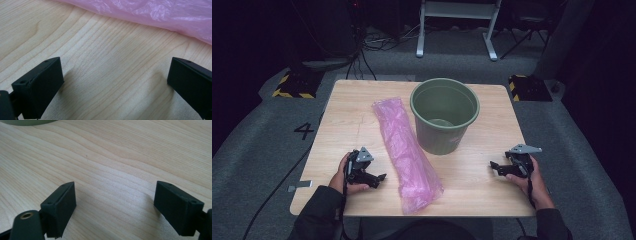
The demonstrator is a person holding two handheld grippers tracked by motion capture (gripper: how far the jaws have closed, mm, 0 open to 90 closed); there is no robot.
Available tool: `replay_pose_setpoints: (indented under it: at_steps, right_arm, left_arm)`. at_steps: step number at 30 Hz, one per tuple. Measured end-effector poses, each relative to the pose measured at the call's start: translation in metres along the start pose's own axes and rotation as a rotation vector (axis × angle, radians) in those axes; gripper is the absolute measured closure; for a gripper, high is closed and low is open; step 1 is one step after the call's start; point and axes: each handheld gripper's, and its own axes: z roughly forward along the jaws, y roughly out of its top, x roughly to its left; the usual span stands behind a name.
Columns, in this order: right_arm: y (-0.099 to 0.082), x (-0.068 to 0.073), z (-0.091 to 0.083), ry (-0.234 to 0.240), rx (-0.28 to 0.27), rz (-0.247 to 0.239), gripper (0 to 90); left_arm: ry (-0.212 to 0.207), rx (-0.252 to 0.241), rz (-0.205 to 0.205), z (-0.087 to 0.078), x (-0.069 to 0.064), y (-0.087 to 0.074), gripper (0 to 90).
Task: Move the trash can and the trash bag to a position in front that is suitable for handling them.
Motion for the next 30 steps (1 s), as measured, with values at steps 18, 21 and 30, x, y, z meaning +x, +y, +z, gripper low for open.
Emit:
replay_pose_setpoints:
  at_steps: [18, 21, 30]
  right_arm:
    - [0.004, 0.002, 0.002, 0.020, -0.001, -0.025, 19.8]
    - [0.007, 0.004, -0.001, 0.028, -0.029, -0.021, 20.2]
    - [0.052, 0.031, -0.018, 0.085, -0.171, -0.090, 20.9]
  left_arm:
    - [0.011, -0.004, -0.011, 0.000, -0.002, -0.001, 0.5]
    - [0.011, -0.002, -0.013, 0.000, -0.003, 0.000, 0.5]
    - [0.013, -0.001, -0.008, 0.000, -0.007, 0.001, 0.4]
